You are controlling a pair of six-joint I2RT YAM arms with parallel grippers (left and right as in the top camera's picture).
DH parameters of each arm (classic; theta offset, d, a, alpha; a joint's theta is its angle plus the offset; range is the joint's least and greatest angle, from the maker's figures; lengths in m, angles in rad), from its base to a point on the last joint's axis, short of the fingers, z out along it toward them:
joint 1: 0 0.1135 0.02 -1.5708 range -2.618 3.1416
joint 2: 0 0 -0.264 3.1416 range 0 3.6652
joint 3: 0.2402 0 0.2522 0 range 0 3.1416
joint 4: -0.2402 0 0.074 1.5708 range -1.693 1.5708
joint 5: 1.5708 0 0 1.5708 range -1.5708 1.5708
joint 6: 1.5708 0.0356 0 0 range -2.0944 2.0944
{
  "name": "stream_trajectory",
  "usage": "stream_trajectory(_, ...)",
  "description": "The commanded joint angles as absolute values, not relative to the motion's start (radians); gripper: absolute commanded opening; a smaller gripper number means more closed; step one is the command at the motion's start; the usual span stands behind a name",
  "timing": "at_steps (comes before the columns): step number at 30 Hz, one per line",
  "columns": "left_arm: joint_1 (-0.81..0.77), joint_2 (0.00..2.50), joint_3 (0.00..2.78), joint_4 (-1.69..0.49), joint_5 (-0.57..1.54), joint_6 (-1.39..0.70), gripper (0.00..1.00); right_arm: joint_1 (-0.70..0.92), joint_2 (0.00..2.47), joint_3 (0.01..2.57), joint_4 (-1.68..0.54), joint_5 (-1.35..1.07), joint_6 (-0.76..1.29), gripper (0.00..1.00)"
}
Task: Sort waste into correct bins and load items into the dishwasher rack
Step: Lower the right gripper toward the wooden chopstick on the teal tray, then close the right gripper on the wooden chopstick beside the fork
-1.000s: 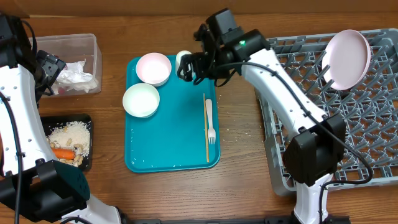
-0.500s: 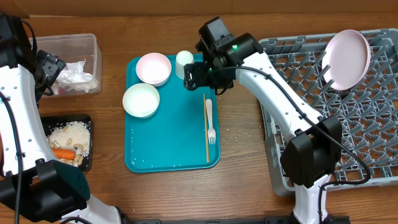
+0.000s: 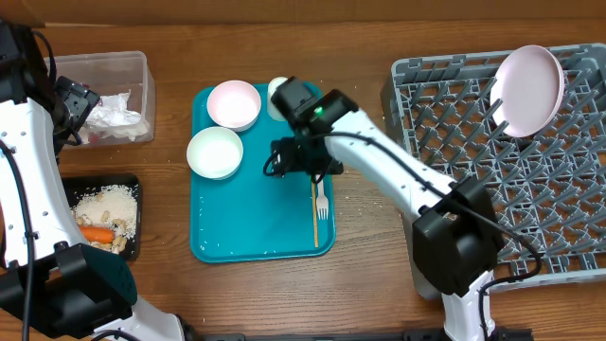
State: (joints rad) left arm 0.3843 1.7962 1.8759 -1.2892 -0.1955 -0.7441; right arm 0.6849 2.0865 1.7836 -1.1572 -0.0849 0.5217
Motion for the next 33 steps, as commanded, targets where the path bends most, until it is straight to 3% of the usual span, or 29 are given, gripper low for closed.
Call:
stream_trajectory(1, 0.386, 1.794, 1.881, -1.289, -0.210, -0.732, 1.00, 0.701, 2.090, 1.769, -1.144, -0.023, 0.582, 0.89)
stream_trajectory(33, 0.386, 1.794, 1.881, -1.289, -0.210, -0.733, 1.00, 0.707, 2.239, 1.721, -1.060, -0.020, 0.603, 0.87)
